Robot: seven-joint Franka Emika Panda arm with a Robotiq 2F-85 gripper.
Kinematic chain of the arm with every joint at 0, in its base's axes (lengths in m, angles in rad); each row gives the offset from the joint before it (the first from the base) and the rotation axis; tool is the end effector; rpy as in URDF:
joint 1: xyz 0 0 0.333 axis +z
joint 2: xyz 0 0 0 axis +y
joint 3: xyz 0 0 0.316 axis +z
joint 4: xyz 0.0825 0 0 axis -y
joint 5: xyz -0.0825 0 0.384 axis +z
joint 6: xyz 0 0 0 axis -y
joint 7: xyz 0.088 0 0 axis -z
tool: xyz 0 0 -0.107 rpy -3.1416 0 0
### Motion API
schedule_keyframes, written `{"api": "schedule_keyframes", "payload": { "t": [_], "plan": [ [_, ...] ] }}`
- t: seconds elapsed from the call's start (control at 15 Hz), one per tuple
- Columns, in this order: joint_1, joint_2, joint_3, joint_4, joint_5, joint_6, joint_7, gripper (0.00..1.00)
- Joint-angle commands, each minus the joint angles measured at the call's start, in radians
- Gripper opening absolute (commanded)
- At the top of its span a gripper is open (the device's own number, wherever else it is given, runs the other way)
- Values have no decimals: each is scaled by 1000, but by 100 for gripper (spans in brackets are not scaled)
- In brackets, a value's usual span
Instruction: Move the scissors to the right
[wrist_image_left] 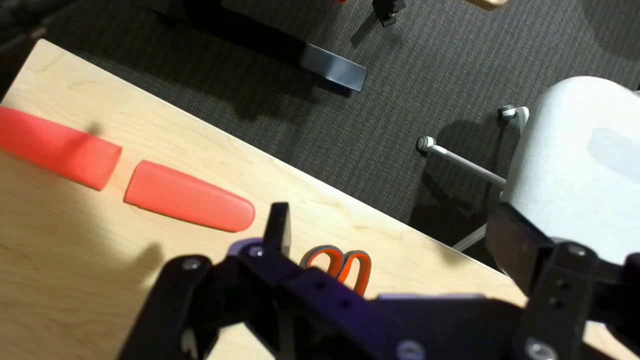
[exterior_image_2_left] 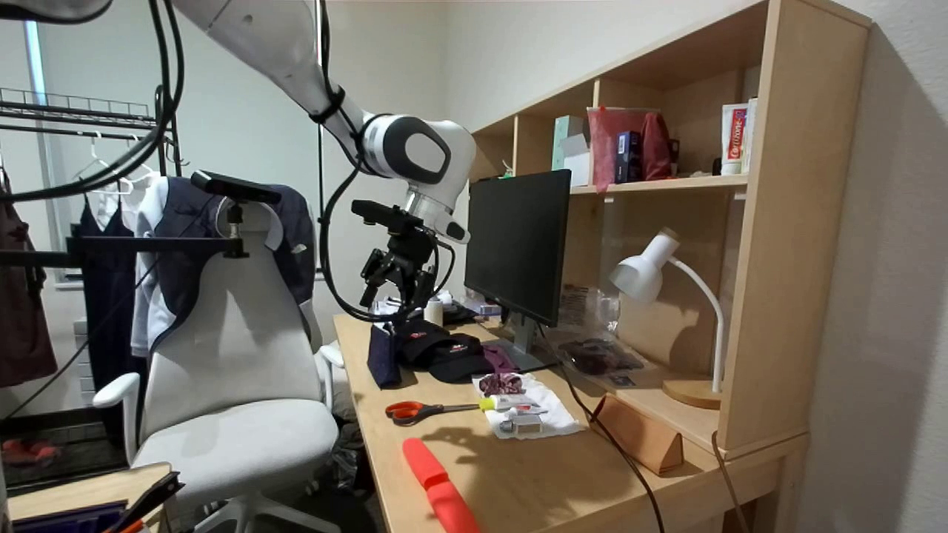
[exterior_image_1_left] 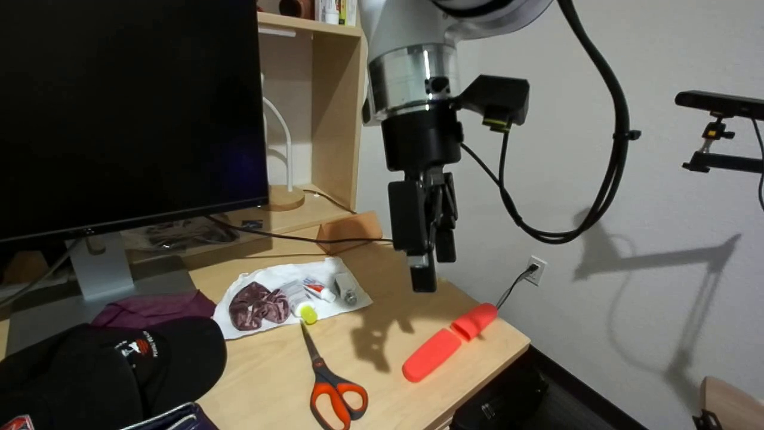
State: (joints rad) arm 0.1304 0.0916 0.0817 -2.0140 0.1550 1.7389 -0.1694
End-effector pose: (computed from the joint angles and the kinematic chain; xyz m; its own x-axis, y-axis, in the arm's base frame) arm 0.5132 0.1243 0.3852 0.8815 0.3364 -0.3314 0.2832 -0.9382 -0.1989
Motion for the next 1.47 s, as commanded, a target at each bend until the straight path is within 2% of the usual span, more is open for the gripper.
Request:
{"api": "schedule_keyframes", "payload": {
  "t": [0.0,0.13,0.33,0.6,0.8,0.93,1.2,1.4],
  "plan": [
    [-11,0,11,5,-1,-3,1,100],
    [2,21,15,18,-20,-9,139,100],
    [22,37,27,-13,-23,66,331,100],
    [61,75,42,-57,-34,229,559,100],
    [103,106,40,-98,-117,369,714,100],
    [135,130,33,-118,-219,422,805,100],
    [180,173,31,-156,-370,551,913,100],
    [180,197,35,-189,-347,700,905,100]
  ]
}}
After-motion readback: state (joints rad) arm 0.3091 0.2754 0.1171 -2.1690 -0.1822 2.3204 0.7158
